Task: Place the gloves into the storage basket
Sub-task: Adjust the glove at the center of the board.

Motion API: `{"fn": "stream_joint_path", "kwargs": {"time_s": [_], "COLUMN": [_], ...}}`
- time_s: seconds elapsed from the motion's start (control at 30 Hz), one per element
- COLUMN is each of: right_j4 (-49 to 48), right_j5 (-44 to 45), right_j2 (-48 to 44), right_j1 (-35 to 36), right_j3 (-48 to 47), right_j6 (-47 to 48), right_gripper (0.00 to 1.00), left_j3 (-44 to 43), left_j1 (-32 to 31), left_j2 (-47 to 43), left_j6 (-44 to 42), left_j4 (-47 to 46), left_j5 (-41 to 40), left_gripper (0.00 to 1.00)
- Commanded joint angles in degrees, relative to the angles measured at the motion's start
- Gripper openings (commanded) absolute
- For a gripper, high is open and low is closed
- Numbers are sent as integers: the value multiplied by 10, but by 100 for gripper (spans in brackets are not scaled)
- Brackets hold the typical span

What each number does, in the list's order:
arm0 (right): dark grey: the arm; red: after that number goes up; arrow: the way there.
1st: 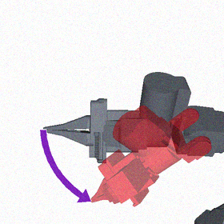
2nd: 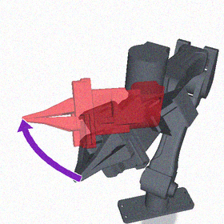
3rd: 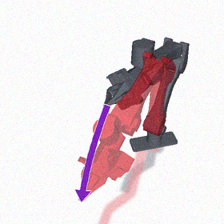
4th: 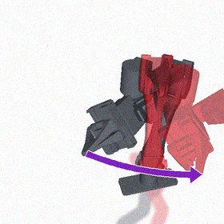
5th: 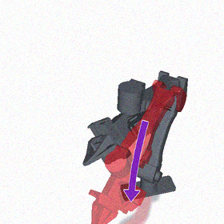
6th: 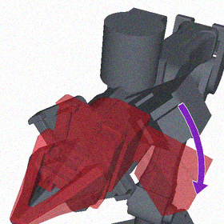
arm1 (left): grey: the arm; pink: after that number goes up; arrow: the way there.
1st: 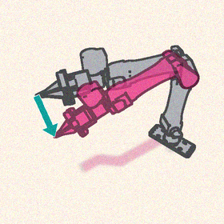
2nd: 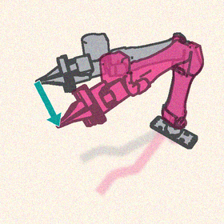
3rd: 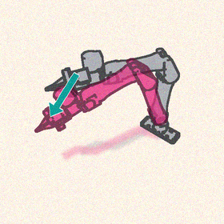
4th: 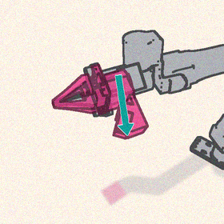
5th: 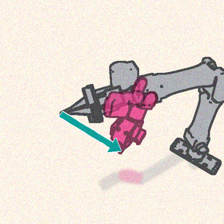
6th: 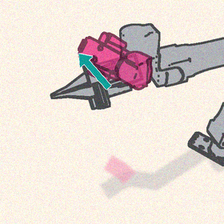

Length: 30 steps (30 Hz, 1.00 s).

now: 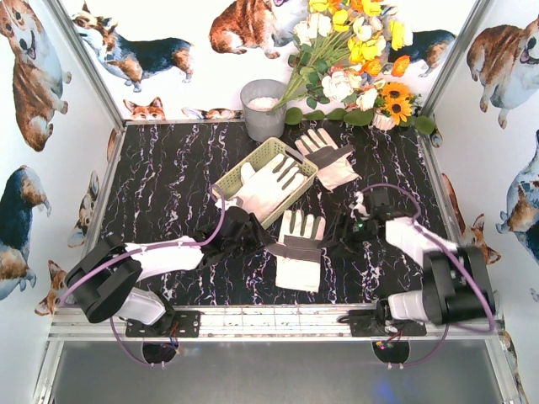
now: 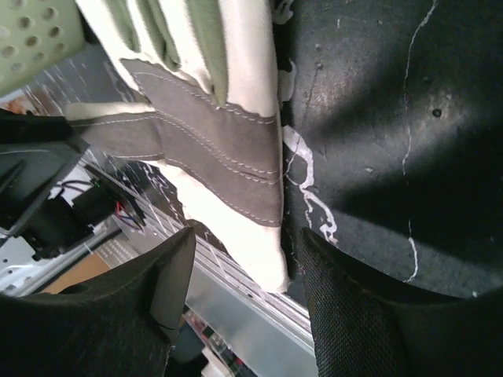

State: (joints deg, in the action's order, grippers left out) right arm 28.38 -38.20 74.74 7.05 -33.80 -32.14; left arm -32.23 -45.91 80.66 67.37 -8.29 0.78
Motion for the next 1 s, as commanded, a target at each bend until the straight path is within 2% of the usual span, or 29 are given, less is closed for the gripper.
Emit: {"fn": "stream_joint_path", "kwargs": {"time_s": [0.0, 0.13, 0.27, 0.4, 0.47, 0.57, 0.77, 0.97], "right_j4": [-11, -29, -59, -77, -78, -79, -91, -123], "right_j5": [-52, -52, -56, -71, -78, -81, -83, -85], "right_j2": [55, 90, 114, 135, 143, 148, 148, 166], "right_j1": [-2, -2, -1, 0, 0, 6, 25, 61], "right_j3": [-43, -51, -40, -24, -17, -8, 5, -5], "right_j6": [58, 58, 42, 43, 50, 55, 47, 24], "right_gripper": [56, 55, 54, 52, 49, 42, 35, 32], "left_j3": [3, 1, -7, -10, -9, -2, 37, 55], "left_j1": [-7, -12, -14, -16, -17, -18, -18, -20], "left_j2": [12, 29, 54, 47, 35, 11, -49, -83], "left_j6": [7, 11, 5, 3, 6, 11, 36, 49], "left_j4": [-32, -43, -40, 3, 27, 63, 103, 135], "left_j5": [-5, -1, 13, -5, -15, -28, -39, -34], "left_gripper": [42, 38, 26, 15, 7, 2, 0, 0]}}
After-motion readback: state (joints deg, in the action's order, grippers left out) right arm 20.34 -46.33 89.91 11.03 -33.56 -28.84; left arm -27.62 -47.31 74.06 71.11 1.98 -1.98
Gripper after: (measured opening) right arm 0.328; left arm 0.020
